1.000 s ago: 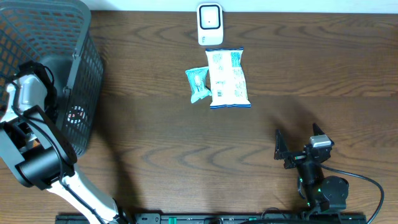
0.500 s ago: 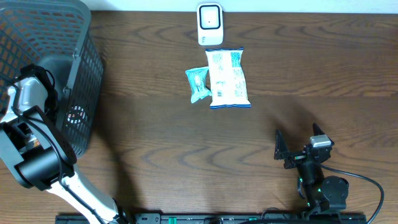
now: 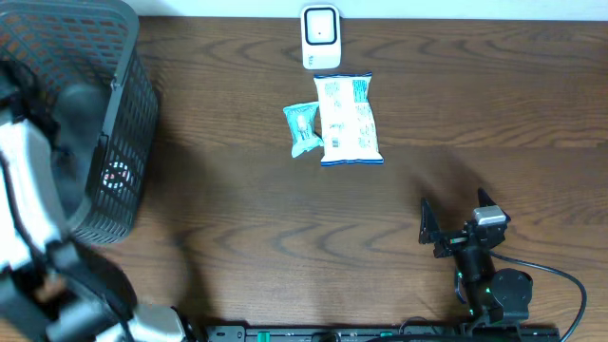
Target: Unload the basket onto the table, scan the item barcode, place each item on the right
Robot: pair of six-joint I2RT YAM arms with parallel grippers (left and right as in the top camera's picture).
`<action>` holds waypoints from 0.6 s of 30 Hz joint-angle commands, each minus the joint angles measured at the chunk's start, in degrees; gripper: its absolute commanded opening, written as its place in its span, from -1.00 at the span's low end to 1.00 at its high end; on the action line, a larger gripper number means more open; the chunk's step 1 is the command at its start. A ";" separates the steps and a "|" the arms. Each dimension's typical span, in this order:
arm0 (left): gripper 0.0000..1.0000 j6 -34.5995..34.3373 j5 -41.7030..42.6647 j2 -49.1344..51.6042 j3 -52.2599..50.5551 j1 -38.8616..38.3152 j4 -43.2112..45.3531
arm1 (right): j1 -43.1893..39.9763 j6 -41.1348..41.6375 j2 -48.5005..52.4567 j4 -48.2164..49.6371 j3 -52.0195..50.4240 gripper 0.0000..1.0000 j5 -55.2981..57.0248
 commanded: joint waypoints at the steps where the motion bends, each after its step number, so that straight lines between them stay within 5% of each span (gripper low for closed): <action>1: -0.85 0.61 13.07 -7.67 1.07 -1.40 3.41 | 0.33 0.35 -0.35 -0.24 -0.09 0.99 -0.37; 9: -0.85 0.61 30.08 -16.13 1.07 -10.99 14.75 | 0.33 0.35 -0.35 -0.22 -0.09 0.98 -0.37; 18: -0.85 9.79 30.88 -9.60 1.05 -33.24 22.05 | 0.33 0.35 -0.35 -0.24 -0.09 0.99 -0.37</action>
